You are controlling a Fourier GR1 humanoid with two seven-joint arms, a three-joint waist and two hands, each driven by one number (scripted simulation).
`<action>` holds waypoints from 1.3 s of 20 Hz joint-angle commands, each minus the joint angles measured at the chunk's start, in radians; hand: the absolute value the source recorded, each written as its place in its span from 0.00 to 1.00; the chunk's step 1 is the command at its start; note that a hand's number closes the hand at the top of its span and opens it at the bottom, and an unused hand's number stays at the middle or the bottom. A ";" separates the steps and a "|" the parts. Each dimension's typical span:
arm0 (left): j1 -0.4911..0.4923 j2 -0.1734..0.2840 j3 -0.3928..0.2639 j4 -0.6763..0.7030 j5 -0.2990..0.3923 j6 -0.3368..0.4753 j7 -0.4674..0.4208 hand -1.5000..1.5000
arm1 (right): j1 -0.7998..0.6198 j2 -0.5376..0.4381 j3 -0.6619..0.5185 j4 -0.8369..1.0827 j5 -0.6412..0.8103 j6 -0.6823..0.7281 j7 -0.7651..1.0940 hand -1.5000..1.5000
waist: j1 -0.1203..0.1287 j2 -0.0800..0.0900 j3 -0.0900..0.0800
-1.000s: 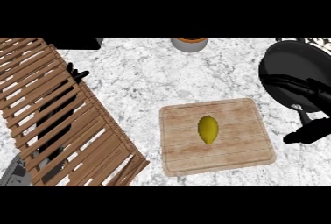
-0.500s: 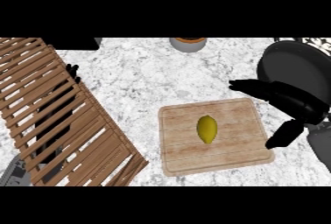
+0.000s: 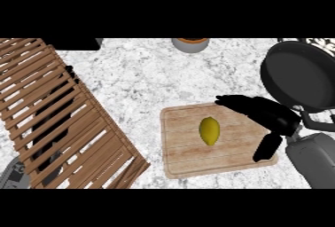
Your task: Pick the lemon from the cutting board and place it in the pot
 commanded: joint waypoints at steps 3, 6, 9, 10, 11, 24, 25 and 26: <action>-0.024 0.015 0.013 -0.070 0.000 -0.042 -0.001 0.50 | 0.017 0.060 0.032 0.039 0.071 -0.059 -0.036 0.00 | 0.003 -0.009 0.016; -0.065 0.003 0.004 -0.042 -0.022 -0.012 -0.008 0.50 | -0.014 0.132 0.053 0.086 0.111 -0.111 -0.016 0.00 | 0.005 -0.008 0.016; -0.014 0.015 0.038 -0.019 0.012 -0.058 -0.062 0.50 | 0.020 0.103 0.033 0.020 0.094 -0.091 -0.045 0.00 | 0.001 -0.009 0.015; -0.059 0.018 0.047 0.015 0.027 -0.081 -0.037 0.50 | 0.028 0.064 -0.002 0.009 0.077 -0.074 -0.059 0.00 | -0.007 -0.009 0.015; -0.091 0.038 0.057 -0.015 0.040 -0.082 0.015 0.50 | 0.041 0.114 0.046 0.017 0.129 -0.123 -0.021 0.00 | -0.005 -0.009 0.015; -0.085 0.021 0.065 -0.024 0.006 -0.082 0.016 0.50 | -0.022 0.268 0.080 0.225 0.260 -0.216 0.034 0.00 | 0.007 -0.008 0.016; -0.077 0.002 0.081 0.038 0.017 -0.109 -0.044 0.50 | -0.050 0.259 0.068 0.276 0.265 -0.218 -0.005 0.00 | 0.005 -0.006 0.015; -0.119 0.011 0.090 0.070 0.010 -0.114 -0.044 0.50 | -0.033 0.269 0.092 0.242 0.274 -0.207 0.009 0.00 | -0.002 -0.007 0.015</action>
